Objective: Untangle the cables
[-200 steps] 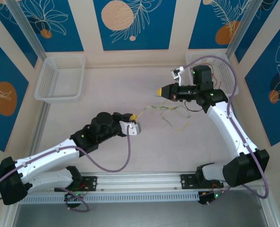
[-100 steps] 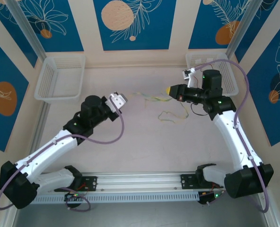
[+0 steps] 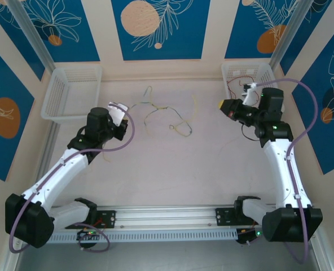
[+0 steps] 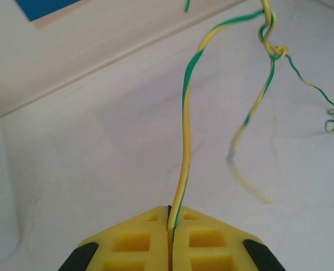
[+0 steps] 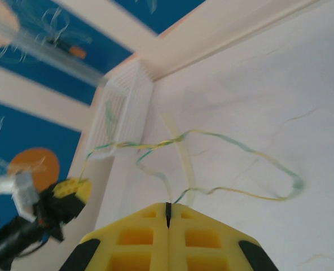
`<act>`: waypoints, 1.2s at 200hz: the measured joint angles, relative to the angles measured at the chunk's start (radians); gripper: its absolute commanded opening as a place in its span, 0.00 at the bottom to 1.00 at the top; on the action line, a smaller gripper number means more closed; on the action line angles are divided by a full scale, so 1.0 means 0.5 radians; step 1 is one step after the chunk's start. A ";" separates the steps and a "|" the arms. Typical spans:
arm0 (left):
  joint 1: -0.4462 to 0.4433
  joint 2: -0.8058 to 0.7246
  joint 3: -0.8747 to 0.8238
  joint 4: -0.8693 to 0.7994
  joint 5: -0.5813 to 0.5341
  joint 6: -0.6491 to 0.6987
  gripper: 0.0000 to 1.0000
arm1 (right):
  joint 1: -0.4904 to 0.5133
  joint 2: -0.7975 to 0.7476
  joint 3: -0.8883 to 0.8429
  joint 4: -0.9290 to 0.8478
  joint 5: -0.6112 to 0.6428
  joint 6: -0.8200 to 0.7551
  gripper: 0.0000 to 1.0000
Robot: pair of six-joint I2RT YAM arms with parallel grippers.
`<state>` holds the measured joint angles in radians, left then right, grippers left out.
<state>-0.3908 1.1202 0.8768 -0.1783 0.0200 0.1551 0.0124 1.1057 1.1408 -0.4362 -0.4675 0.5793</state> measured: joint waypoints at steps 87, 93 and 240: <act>-0.185 -0.099 0.010 -0.004 0.419 0.007 0.00 | 0.636 0.282 0.374 -0.011 0.143 -0.153 0.63; -0.204 -0.108 0.010 -0.004 0.424 0.008 0.00 | 0.631 0.315 0.402 -0.020 0.152 -0.150 0.63; -0.312 -0.126 0.009 0.011 0.252 0.021 0.00 | 0.838 0.934 0.674 -0.204 0.063 0.089 0.00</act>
<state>-0.5468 1.0573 0.8814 -0.1730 0.1459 0.1658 0.4316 1.5726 1.4780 -0.5381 -0.4358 0.6239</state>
